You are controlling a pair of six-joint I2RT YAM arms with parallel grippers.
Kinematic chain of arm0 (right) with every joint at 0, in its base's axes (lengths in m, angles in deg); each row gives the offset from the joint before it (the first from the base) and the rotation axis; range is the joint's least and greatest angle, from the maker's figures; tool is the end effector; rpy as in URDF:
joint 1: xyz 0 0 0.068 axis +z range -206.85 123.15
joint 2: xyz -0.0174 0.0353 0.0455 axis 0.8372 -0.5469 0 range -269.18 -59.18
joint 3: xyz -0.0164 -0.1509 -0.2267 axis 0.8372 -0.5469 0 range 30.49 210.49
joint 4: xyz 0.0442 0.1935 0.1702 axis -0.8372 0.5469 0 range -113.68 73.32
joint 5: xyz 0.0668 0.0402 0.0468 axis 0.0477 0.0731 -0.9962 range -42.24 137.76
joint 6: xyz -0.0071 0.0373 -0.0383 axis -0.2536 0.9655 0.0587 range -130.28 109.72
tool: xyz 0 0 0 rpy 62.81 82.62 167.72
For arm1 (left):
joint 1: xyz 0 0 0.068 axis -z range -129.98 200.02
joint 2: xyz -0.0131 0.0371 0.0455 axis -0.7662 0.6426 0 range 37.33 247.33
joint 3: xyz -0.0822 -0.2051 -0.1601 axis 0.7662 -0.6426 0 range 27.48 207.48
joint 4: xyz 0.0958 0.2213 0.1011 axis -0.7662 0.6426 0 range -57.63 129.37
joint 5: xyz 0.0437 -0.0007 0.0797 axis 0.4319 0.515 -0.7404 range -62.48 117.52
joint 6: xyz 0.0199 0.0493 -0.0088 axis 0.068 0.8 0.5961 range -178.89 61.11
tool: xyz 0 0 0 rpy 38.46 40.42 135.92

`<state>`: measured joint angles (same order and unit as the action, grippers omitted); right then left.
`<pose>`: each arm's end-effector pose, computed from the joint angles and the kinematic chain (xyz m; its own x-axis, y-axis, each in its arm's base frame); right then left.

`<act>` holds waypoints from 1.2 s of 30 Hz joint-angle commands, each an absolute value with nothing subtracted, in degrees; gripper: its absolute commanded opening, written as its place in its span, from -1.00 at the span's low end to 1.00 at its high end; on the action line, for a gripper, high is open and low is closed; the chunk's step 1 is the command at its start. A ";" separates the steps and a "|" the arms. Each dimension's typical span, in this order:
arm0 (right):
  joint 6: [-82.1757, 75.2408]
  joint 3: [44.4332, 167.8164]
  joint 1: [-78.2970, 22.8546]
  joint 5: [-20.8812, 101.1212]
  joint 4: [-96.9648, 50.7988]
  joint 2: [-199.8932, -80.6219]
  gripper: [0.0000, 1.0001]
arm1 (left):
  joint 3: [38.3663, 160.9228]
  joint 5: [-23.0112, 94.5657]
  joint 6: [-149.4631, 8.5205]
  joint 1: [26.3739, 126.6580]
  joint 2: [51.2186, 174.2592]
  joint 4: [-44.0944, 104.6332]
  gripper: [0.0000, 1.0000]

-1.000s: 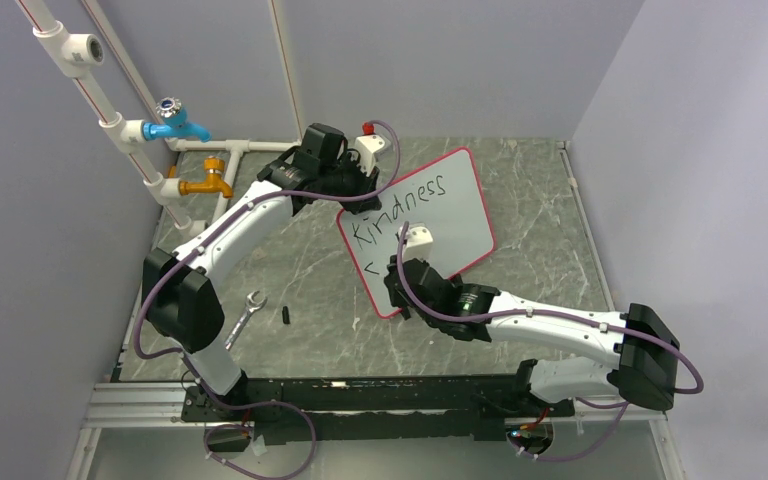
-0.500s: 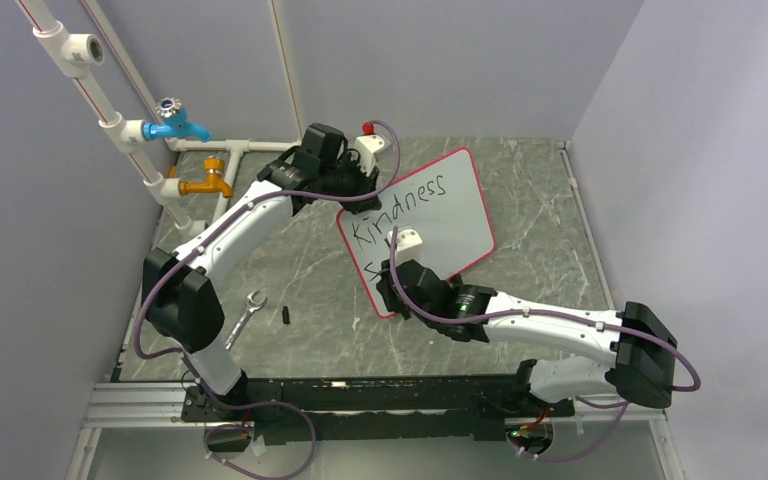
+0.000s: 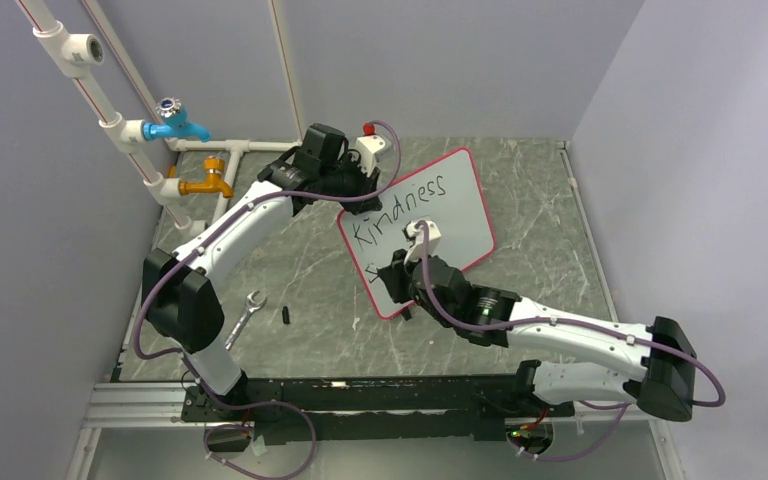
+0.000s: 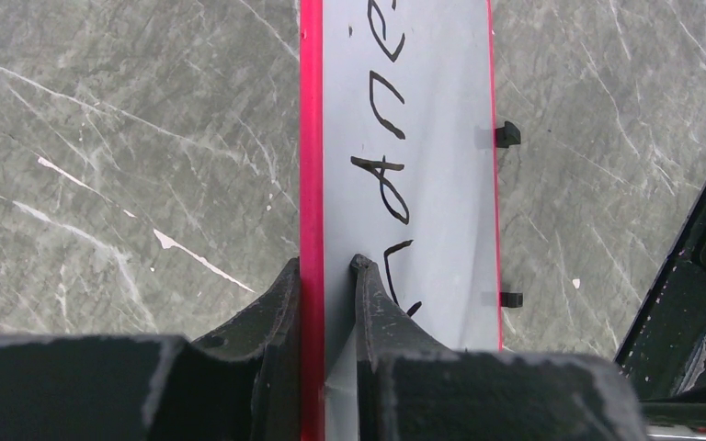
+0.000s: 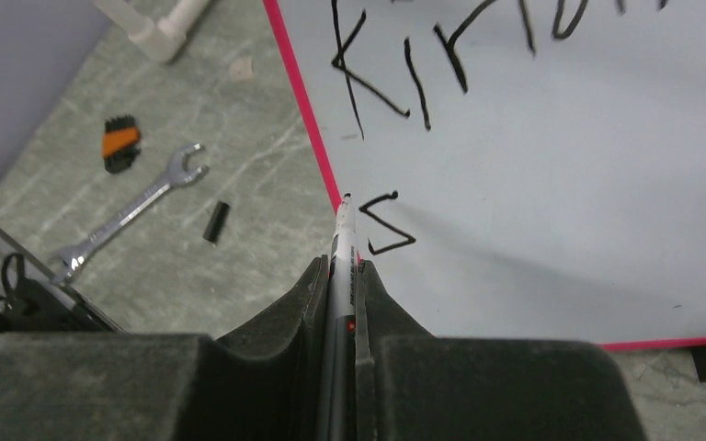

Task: Write a sentence on the whiteboard

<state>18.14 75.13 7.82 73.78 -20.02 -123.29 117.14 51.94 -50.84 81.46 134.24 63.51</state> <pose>0.1225 0.2222 0.2842 -0.4523 0.0443 -0.8908 -0.4825 0.8278 0.2862 0.3214 -0.2139 0.3383 -0.4191 0.4059 -0.8122 0.8183 0.5563 -0.1443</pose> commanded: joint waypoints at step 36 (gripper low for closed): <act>19.33 75.81 2.48 79.29 -17.70 -126.70 -1.00 | 113.78 39.73 -42.87 82.53 136.69 74.03 -1.00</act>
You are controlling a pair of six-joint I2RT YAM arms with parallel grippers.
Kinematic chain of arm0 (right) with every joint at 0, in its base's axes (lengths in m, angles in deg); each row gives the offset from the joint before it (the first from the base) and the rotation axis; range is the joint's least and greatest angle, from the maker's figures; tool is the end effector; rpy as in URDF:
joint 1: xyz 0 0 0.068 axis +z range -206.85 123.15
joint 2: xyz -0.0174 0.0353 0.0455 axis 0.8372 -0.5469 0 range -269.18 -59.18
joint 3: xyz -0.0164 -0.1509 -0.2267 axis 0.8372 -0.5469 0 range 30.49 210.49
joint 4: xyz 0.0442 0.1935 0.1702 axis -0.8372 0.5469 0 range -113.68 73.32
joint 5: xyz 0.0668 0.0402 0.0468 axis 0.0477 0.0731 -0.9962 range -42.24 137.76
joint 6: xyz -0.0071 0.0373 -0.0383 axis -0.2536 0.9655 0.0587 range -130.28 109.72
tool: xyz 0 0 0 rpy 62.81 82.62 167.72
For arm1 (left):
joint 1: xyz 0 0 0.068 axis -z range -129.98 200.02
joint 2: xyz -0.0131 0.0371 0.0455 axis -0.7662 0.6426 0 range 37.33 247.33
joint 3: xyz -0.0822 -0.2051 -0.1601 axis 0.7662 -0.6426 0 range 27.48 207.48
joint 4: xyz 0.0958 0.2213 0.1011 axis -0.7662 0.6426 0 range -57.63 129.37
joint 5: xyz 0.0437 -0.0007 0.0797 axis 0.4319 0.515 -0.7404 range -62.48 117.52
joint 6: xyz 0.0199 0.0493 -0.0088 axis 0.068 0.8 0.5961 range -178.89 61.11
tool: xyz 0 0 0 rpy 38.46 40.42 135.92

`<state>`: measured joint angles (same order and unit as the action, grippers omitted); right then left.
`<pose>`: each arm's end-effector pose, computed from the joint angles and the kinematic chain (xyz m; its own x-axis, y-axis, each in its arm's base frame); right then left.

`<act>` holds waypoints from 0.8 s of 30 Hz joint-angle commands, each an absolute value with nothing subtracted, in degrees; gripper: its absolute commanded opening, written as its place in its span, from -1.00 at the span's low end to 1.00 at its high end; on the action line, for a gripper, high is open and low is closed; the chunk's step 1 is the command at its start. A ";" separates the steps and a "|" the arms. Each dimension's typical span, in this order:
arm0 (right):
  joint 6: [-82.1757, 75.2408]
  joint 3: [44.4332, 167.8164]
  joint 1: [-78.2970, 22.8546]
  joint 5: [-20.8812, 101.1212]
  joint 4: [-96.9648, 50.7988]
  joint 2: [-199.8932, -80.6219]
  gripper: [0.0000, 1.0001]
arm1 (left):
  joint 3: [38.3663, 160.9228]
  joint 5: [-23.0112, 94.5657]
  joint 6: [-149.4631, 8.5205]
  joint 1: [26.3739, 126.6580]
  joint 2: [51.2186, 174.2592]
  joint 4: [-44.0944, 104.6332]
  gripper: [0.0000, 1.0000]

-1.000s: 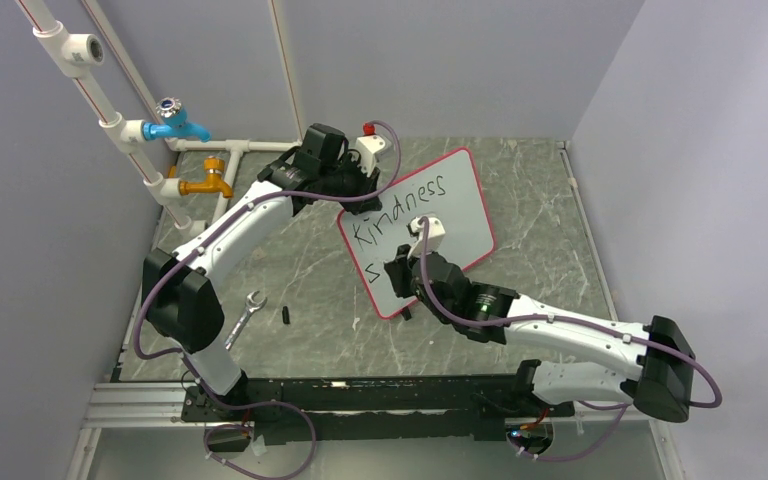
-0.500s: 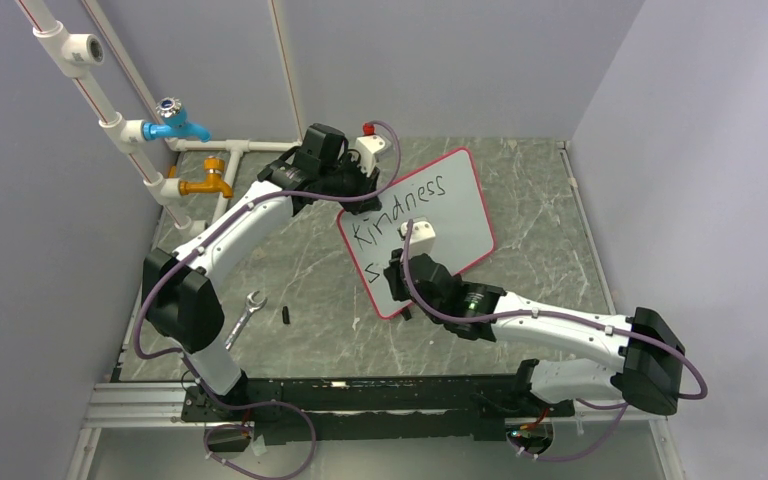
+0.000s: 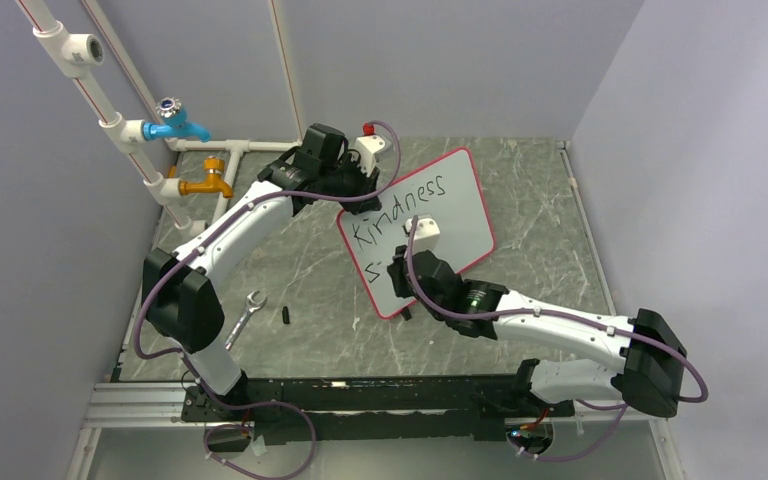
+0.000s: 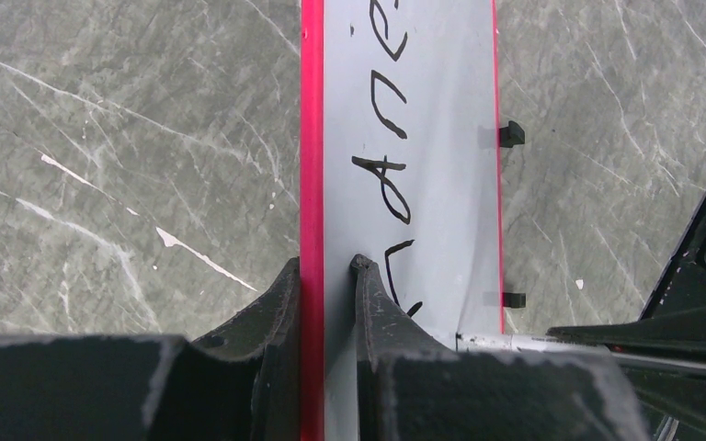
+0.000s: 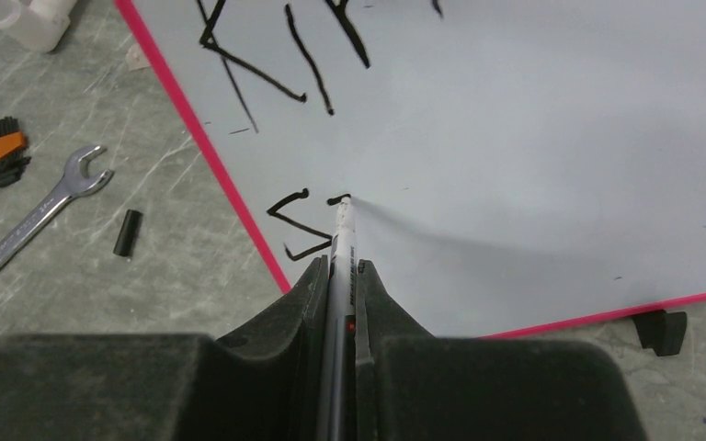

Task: Write a sentence on the whiteboard

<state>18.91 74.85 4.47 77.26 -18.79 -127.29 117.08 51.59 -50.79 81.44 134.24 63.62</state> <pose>0.1412 0.2216 0.2643 -0.4721 0.0216 -0.8813 -0.3733 0.9008 0.2220 0.3215 -0.2135 0.3377 -0.4209 0.4081 -0.8101 0.8158 0.5609 -0.1414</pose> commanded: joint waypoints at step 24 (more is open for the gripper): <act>17.31 81.46 1.61 74.22 -18.96 -126.91 -1.00 | 113.87 39.72 -42.81 82.54 136.64 74.20 -1.00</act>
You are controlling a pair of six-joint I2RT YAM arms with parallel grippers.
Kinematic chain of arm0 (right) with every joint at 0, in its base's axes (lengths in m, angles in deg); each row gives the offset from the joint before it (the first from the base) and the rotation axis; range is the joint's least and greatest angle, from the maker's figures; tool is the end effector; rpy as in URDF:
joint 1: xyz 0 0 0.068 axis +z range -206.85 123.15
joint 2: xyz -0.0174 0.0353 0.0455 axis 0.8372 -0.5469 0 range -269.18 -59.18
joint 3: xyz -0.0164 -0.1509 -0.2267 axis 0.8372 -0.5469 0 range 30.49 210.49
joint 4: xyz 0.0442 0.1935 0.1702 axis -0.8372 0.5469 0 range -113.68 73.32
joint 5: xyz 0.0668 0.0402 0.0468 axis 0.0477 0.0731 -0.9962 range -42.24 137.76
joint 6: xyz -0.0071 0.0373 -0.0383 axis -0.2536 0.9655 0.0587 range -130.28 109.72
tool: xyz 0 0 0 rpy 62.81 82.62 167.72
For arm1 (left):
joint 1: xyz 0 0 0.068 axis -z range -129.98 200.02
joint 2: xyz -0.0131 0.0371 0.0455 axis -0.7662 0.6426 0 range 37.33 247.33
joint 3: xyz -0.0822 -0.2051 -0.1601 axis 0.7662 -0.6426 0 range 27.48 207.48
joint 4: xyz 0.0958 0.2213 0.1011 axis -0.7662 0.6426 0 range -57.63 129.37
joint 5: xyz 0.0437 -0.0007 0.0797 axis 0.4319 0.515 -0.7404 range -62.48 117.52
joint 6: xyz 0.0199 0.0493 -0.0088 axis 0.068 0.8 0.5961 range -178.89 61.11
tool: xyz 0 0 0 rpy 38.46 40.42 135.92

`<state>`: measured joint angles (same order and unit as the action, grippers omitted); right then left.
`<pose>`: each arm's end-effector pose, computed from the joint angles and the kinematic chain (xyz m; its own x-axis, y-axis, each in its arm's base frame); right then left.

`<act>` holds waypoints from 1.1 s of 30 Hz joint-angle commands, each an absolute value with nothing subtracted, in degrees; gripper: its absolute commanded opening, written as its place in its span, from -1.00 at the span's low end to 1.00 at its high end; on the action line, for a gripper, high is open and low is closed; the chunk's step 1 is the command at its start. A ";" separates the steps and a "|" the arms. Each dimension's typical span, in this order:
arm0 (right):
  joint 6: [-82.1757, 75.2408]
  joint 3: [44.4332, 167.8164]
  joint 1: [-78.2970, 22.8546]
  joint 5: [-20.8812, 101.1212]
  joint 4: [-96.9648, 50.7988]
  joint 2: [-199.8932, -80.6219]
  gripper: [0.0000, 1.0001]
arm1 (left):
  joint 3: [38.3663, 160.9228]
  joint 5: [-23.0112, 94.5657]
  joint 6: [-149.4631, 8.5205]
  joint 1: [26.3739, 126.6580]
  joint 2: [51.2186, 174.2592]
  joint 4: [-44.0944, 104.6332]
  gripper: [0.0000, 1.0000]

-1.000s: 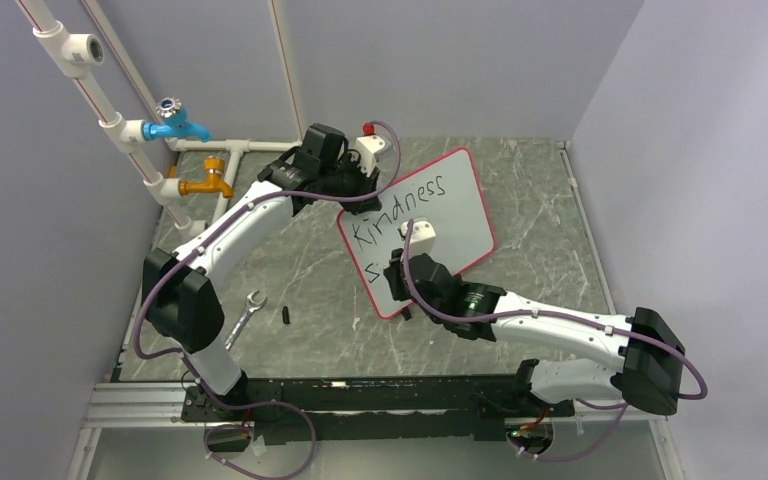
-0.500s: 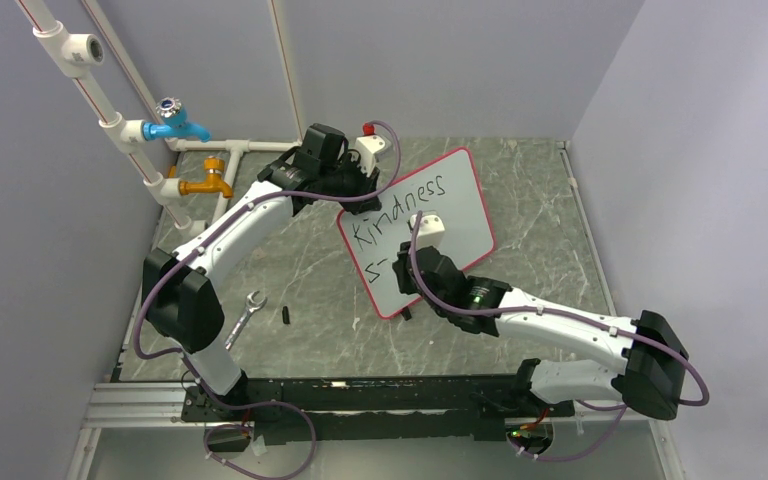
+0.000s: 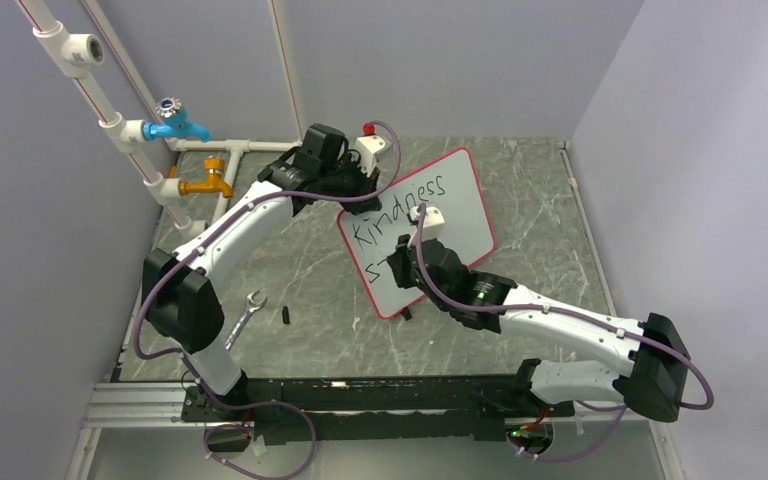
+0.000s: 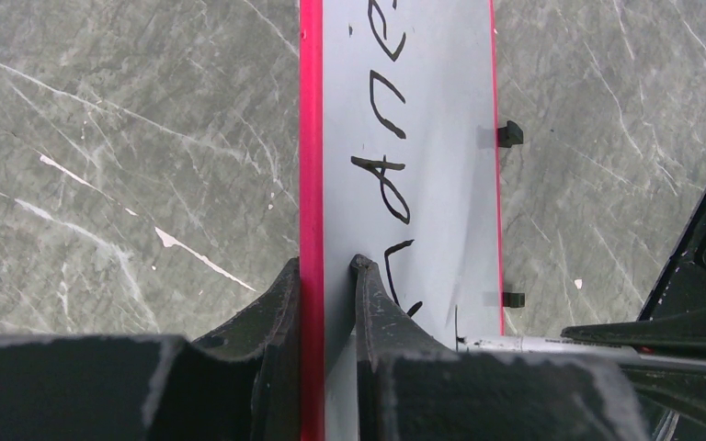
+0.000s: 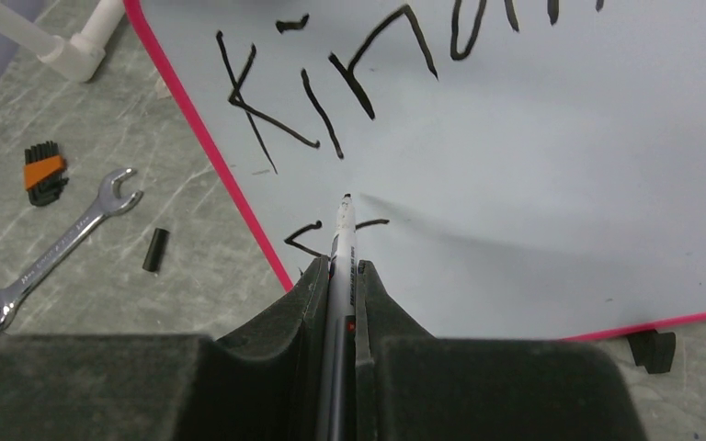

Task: Write a sentence on the whiteboard

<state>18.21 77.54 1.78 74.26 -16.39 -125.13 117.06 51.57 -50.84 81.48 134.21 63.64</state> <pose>0.1482 0.2126 0.2852 -0.4671 0.0541 -0.8826 -0.3787 0.8897 0.2550 0.3213 -0.2137 0.3378 -0.4215 0.4080 -0.8099 0.8156 0.5609 -0.1419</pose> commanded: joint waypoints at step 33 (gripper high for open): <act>23.58 75.30 1.50 75.20 -14.06 -126.08 -1.00 | 114.05 40.26 -42.72 82.53 136.39 74.42 -1.00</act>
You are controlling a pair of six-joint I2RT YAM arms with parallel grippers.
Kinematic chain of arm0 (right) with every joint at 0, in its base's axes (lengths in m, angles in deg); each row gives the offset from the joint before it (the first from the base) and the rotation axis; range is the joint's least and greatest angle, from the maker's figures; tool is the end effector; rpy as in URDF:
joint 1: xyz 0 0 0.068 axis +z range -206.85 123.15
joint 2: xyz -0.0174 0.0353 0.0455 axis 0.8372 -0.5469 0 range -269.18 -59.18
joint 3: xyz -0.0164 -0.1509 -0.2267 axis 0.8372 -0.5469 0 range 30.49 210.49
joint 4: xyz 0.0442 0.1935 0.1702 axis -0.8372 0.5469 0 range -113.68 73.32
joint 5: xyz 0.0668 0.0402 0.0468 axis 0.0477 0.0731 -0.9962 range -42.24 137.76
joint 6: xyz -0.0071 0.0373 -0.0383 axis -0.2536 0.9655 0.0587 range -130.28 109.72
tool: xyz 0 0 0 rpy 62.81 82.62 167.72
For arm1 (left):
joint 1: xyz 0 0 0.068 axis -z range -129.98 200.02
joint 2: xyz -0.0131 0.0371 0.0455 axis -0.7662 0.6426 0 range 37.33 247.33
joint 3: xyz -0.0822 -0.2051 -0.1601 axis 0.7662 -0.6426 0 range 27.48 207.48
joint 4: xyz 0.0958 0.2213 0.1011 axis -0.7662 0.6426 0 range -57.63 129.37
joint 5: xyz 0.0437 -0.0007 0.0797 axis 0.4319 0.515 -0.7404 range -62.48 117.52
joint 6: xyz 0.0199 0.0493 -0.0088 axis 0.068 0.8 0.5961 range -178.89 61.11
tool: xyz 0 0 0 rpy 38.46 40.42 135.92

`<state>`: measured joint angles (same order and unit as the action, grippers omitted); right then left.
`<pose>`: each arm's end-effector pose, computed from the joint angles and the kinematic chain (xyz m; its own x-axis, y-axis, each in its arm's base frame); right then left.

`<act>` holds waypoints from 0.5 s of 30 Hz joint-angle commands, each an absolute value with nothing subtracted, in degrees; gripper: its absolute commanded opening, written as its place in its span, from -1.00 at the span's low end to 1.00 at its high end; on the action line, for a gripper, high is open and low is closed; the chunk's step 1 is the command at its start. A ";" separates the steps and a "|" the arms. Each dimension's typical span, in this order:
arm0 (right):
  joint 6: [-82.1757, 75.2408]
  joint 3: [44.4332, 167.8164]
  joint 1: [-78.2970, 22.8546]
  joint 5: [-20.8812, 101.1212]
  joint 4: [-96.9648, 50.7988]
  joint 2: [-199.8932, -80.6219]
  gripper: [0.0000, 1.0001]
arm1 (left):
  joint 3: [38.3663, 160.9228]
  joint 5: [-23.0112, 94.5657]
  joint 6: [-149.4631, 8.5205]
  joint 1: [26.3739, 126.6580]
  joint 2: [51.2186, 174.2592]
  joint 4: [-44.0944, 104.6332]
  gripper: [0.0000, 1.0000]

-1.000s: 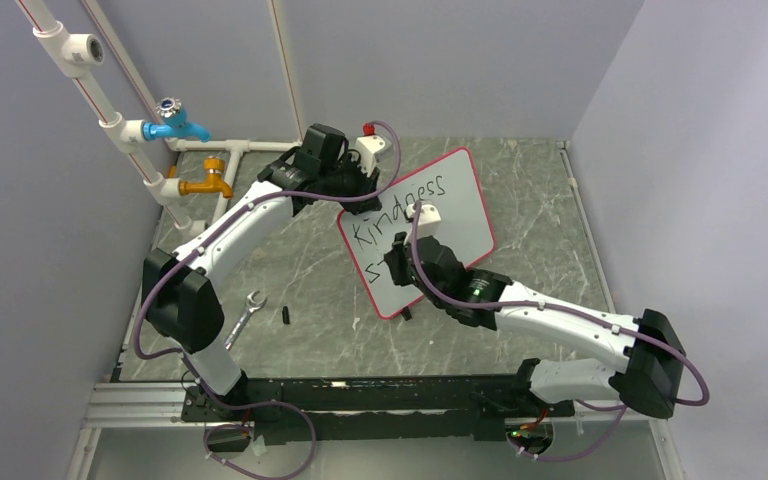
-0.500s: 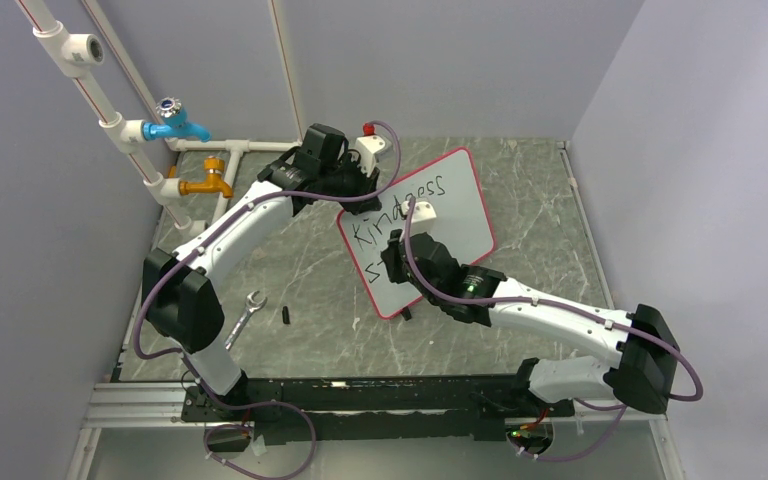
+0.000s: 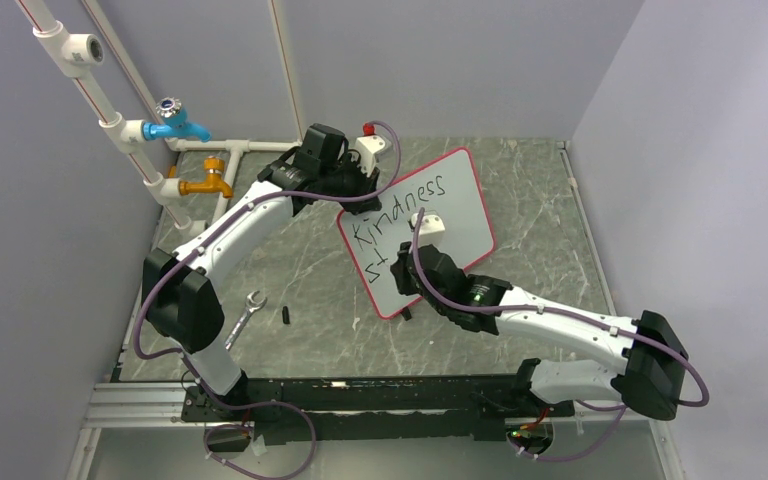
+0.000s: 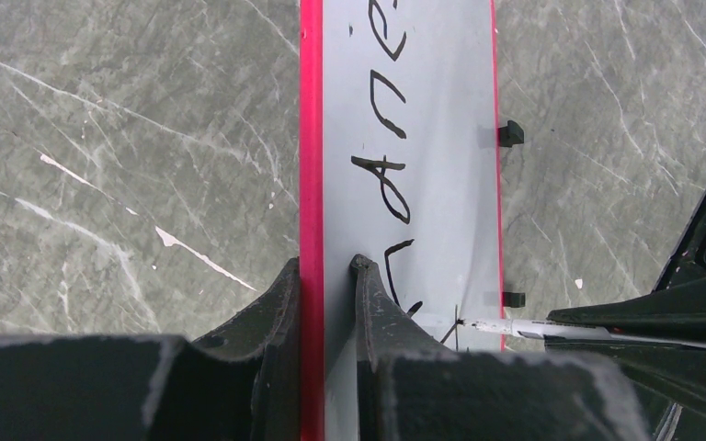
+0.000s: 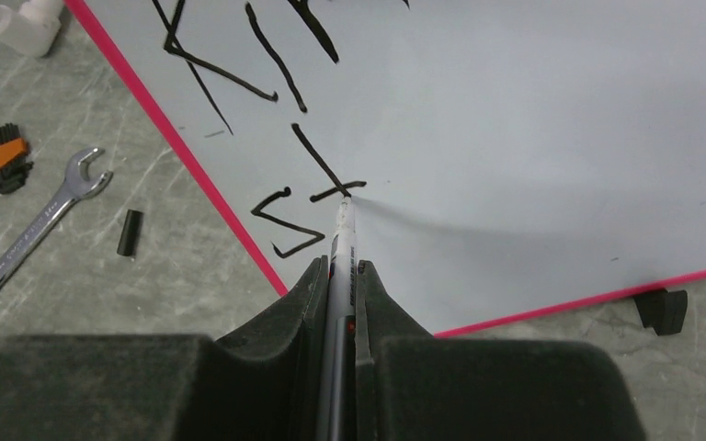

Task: Write a sentence on the whiteboard

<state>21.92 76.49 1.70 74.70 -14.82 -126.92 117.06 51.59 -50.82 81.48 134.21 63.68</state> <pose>0.1499 0.2141 0.2689 -0.5217 0.0577 -0.8512 -0.3297 0.9065 0.2636 0.3212 -0.2136 0.3377 -0.4217 0.4084 -0.8095 0.8158 0.5606 -0.1421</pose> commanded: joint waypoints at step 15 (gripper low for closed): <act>24.50 73.57 1.51 74.99 -13.10 -125.36 -1.00 | 113.92 40.25 -42.62 82.50 136.29 74.39 -1.00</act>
